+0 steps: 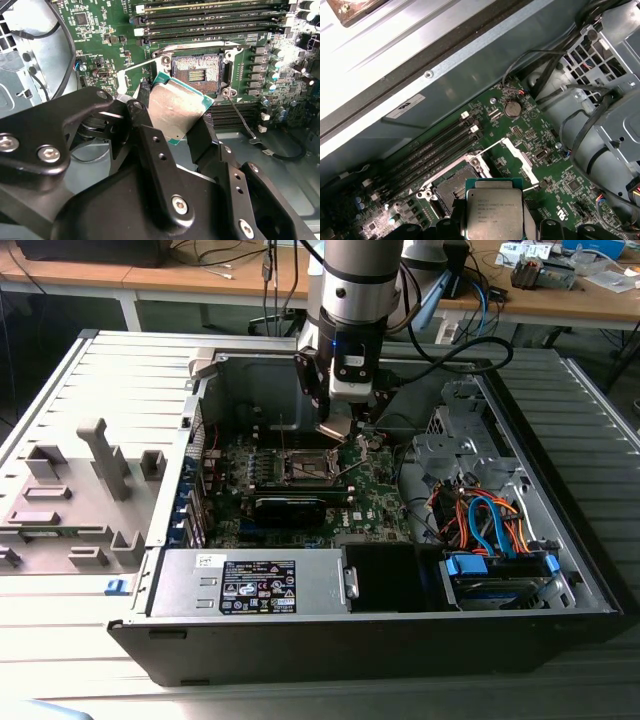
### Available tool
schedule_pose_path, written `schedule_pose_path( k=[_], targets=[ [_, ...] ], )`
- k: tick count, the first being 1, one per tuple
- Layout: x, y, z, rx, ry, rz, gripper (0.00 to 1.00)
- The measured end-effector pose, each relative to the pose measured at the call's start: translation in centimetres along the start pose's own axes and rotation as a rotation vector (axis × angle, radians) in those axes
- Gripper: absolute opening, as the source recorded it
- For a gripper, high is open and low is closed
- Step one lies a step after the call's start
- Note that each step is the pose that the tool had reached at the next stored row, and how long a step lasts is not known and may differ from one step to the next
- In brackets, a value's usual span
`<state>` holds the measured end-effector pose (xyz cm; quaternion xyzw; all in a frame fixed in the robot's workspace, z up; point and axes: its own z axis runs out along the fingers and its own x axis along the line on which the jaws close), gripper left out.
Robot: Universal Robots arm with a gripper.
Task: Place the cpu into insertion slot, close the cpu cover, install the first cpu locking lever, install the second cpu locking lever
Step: 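Place the cpu into insertion slot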
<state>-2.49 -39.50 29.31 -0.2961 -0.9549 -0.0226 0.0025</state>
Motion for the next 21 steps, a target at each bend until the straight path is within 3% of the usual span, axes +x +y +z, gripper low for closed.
schedule_pose_path(
  k=[21],
  targets=[
    [0.0, 0.0, 0.01, -0.0004, -0.0009, 0.022, 0.55]
  ],
)
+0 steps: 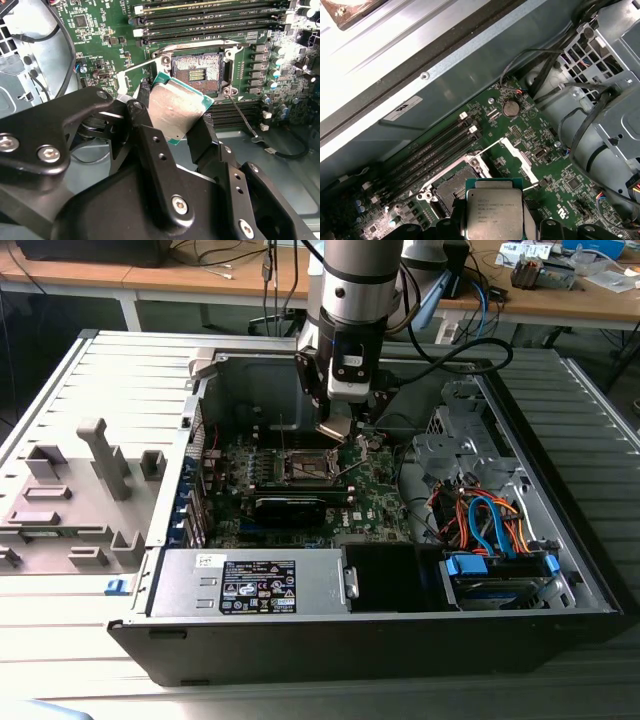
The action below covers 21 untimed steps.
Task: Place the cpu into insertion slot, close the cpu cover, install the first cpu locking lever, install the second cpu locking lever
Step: 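Place the cpu into insertion slot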
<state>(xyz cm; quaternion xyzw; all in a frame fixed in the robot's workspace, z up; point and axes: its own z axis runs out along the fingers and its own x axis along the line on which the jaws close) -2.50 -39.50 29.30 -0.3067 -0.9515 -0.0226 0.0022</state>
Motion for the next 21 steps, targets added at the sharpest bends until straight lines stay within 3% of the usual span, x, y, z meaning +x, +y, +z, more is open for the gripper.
schedule_pose_path(
  k=[21],
  targets=[
    [0.0, 0.0, 0.01, -0.0004, -0.001, 0.023, 0.55]
  ],
)
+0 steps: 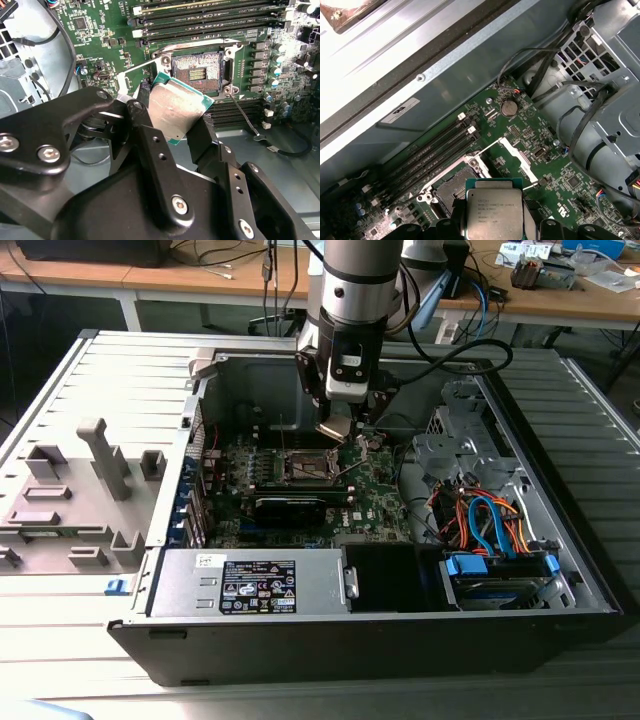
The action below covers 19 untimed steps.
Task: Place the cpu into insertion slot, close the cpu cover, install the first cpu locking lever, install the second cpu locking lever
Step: 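Place the cpu into insertion slot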
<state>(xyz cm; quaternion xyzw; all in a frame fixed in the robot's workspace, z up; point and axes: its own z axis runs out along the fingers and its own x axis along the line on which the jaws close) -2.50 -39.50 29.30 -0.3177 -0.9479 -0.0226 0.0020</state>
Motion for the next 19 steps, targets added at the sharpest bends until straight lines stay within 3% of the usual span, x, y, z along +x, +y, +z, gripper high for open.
schedule_pose_path(
  k=[19],
  targets=[
    [0.0, 0.0, 0.0, -0.0003, -0.0007, 0.018, 0.55]
  ],
)
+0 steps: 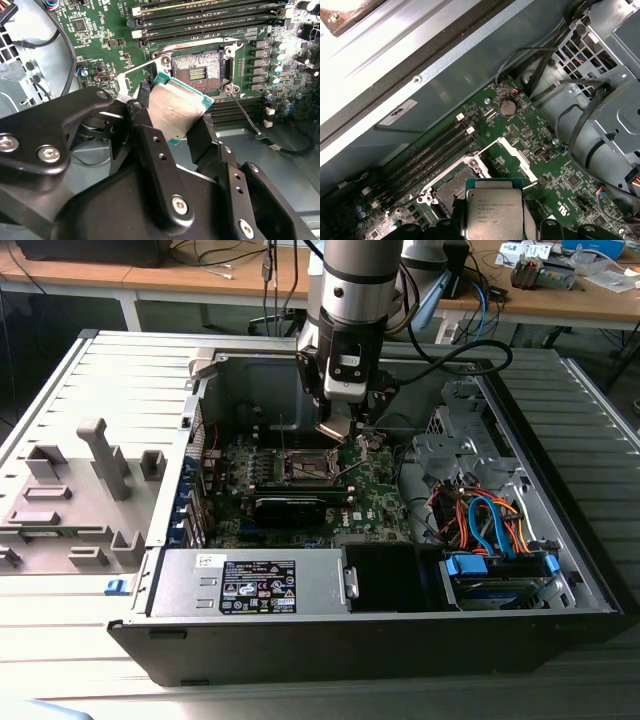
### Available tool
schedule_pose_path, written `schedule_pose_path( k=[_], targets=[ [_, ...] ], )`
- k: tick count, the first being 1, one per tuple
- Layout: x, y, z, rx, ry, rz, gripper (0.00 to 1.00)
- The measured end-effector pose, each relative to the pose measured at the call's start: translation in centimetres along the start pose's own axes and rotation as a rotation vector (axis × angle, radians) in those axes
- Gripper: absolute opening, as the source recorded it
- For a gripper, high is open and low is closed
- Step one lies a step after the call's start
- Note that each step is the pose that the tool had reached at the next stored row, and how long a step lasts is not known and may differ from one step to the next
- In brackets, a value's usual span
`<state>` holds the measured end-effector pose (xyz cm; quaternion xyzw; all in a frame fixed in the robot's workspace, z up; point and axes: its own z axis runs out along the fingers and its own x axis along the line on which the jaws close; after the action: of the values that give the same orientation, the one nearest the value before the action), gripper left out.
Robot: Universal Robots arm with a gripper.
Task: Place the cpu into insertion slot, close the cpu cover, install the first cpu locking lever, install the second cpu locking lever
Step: 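Place the cpu into insertion slot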
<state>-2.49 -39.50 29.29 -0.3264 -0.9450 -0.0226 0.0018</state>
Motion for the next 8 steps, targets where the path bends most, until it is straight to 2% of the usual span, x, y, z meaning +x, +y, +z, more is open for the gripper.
schedule_pose_path(
  k=[8],
  targets=[
    [0.0, 0.0, 0.0, -0.0001, -0.0004, 0.009, 0.55]
  ],
)
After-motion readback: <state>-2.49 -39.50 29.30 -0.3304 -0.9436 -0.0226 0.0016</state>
